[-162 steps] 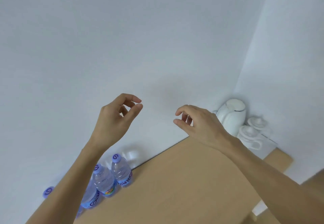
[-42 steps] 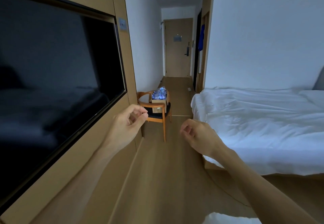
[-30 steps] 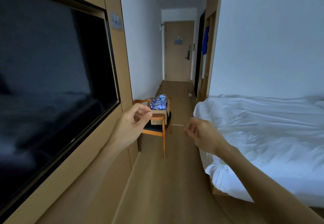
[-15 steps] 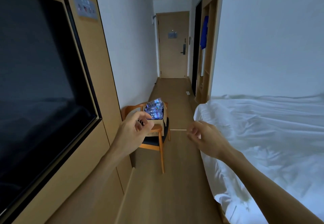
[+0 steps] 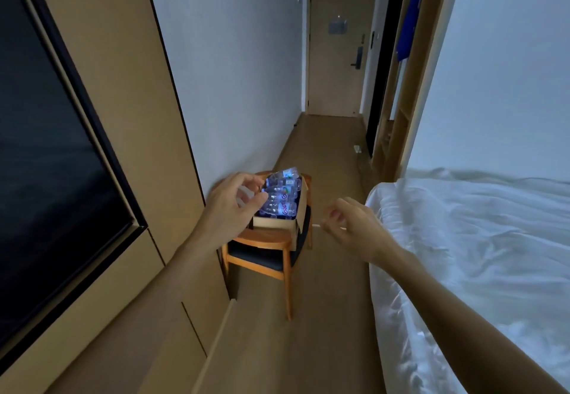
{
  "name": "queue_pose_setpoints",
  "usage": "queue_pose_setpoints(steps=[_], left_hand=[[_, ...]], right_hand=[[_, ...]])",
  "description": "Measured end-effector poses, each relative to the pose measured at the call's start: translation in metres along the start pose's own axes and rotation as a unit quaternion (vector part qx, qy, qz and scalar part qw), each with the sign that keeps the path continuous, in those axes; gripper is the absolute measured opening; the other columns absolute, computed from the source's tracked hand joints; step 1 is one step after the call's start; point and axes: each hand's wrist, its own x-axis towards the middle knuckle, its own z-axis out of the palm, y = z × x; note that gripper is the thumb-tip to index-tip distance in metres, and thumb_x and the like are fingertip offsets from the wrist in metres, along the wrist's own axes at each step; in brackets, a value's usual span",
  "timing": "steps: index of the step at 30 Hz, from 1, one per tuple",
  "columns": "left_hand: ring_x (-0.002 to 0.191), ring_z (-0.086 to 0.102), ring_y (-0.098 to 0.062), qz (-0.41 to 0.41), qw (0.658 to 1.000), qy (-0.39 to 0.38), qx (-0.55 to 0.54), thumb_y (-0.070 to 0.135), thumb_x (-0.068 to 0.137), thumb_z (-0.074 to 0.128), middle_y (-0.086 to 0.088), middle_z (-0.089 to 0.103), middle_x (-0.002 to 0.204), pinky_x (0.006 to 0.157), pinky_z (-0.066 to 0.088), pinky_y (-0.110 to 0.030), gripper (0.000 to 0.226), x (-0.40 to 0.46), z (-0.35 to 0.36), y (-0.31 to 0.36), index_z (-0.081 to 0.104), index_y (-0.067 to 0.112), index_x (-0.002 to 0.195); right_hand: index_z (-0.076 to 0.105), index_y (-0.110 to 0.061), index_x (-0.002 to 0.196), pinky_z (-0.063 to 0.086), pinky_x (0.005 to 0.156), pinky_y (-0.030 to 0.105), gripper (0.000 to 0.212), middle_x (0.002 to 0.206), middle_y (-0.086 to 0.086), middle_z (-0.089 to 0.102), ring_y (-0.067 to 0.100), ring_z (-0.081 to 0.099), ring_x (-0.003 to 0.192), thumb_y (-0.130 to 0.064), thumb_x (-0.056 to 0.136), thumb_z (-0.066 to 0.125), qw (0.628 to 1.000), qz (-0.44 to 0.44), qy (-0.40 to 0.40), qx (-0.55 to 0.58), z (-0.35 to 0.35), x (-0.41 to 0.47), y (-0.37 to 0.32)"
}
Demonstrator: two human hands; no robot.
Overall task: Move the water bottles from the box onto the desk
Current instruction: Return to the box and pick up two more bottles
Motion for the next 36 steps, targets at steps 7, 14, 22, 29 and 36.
queue_pose_setpoints(steps=[7,14,22,29,36], left_hand=[[0.084,0.059,-0.001,-0.039,0.999,0.011,-0.017,0.032,0.09,0.063,0.016,0.061,0.097,0.072,0.046,-0.018,0.015,0.1,0.054,-0.067,0.062,0.029,0.105],[0.088,0.063,-0.003,-0.07,0.996,0.005,-0.064,0.035,0.091,0.062,0.019,0.065,0.096,0.08,0.053,-0.03,0.011,0.228,0.095,-0.133,0.061,0.035,0.102],[0.085,0.065,-0.005,-0.108,0.993,-0.01,-0.055,0.037,0.091,0.061,0.018,0.065,0.098,0.079,0.056,-0.034,0.01,0.348,0.143,-0.197,0.061,0.037,0.1],[0.063,0.061,0.0,-0.169,0.984,0.029,-0.044,0.024,0.092,0.062,0.013,0.066,0.089,0.066,0.053,-0.026,0.009,0.426,0.197,-0.253,0.064,0.026,0.1],[0.055,0.055,0.007,-0.262,0.958,0.118,-0.019,0.01,0.092,0.062,0.006,0.064,0.079,0.061,0.046,-0.011,0.01,0.482,0.242,-0.3,0.062,0.013,0.101]], right_hand=[[0.06,-0.03,0.104,0.057,0.076,0.035,0.019,0.096,-0.014,0.056,0.005,0.059,0.084,-0.043,0.089,0.059,1.0,0.017,-0.022,-0.011,0.031,0.112,0.08],[0.06,-0.028,0.102,0.057,0.078,0.036,0.018,0.097,-0.013,0.057,0.005,0.059,0.086,-0.042,0.09,0.059,0.998,0.04,-0.055,-0.012,0.06,0.235,0.149],[0.059,-0.03,0.101,0.056,0.08,0.037,0.017,0.098,-0.012,0.057,0.006,0.059,0.087,-0.043,0.091,0.057,0.993,0.058,-0.104,0.012,0.086,0.354,0.223],[0.062,-0.025,0.102,0.056,0.077,0.033,0.017,0.097,-0.009,0.061,0.006,0.06,0.086,-0.038,0.092,0.058,0.985,0.019,-0.172,0.031,0.121,0.464,0.298],[0.066,-0.011,0.101,0.048,0.076,0.028,0.018,0.097,0.003,0.067,0.014,0.06,0.084,-0.025,0.092,0.06,0.958,-0.059,-0.276,0.039,0.162,0.569,0.354]])
